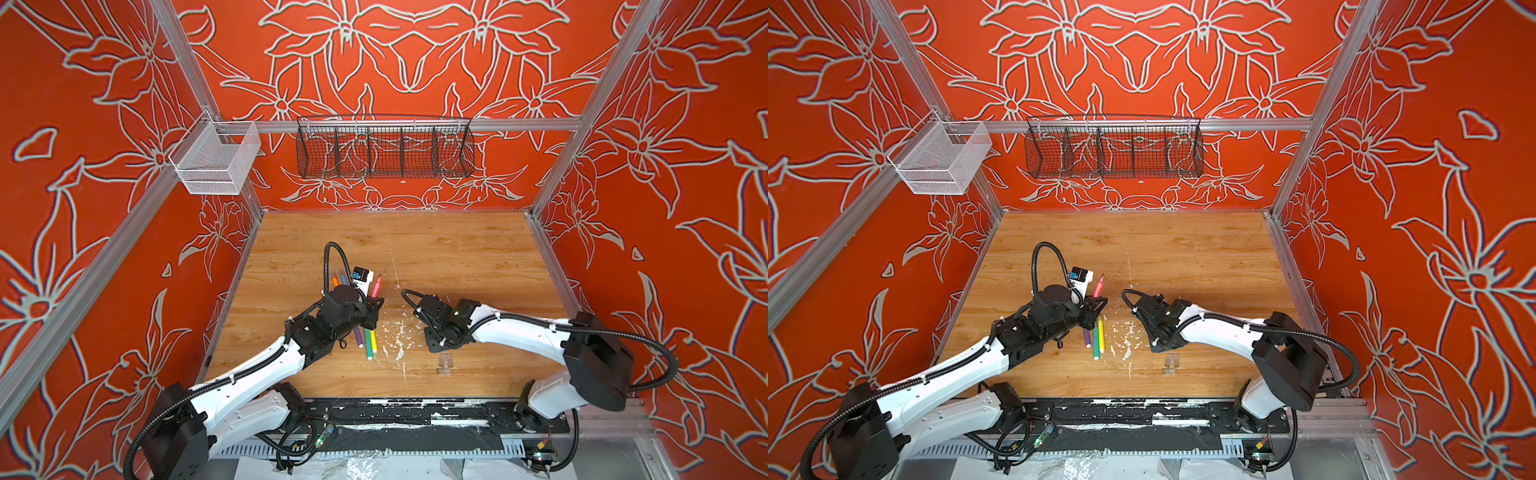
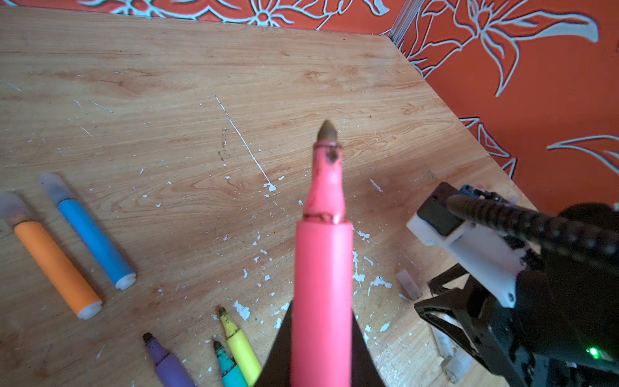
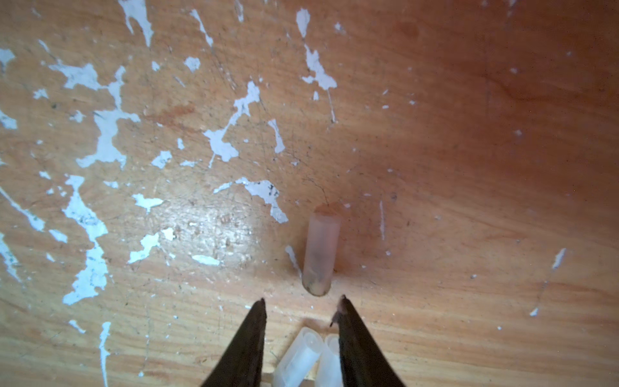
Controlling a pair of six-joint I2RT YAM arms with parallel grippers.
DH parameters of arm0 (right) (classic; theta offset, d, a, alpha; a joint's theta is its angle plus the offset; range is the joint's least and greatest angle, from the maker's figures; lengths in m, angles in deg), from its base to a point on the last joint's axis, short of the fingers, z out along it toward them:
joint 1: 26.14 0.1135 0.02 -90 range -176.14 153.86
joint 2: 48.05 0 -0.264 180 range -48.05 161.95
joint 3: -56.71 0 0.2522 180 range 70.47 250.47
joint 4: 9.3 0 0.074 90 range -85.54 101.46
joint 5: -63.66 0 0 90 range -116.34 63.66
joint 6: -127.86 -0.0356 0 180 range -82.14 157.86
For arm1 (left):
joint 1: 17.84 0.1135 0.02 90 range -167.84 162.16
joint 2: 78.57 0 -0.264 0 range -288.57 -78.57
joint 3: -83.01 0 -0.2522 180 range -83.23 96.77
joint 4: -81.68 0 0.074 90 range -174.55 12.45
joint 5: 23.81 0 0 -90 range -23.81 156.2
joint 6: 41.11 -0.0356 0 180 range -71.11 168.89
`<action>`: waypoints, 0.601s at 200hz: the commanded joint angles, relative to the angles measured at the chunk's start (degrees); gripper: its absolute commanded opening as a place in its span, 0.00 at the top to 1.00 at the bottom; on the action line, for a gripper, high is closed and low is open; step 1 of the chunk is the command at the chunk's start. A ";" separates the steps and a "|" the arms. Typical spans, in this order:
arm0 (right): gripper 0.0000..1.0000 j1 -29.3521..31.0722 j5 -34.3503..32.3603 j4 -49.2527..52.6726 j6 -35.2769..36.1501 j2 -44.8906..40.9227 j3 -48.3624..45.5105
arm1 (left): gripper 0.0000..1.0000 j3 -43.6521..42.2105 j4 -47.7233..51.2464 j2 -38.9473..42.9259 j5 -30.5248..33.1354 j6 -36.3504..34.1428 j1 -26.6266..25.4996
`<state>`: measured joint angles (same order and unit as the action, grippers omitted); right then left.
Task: Insert the pens into the pen caps
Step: 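Move the right gripper to the translucent caps and lower around one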
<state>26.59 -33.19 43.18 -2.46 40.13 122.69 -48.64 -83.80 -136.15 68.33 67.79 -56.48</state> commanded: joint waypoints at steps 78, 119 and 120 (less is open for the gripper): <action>0.63 -1.70 -3.05 -0.86 0.72 1.55 1.05 | 1.00 -0.66 -0.84 3.11 0.33 -0.83 -0.04; 0.61 -2.19 -2.02 -2.77 0.56 1.72 0.29 | 1.00 -0.77 -0.75 3.65 0.55 -1.01 -0.04; 0.61 -2.24 -1.98 -2.82 0.58 1.81 0.31 | 1.00 -0.80 -0.75 3.68 0.57 -1.03 -0.04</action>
<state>24.76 -34.50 41.24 -1.76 42.14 123.61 -48.68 -83.78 -133.48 68.52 67.75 -56.45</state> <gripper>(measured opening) 0.385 0.151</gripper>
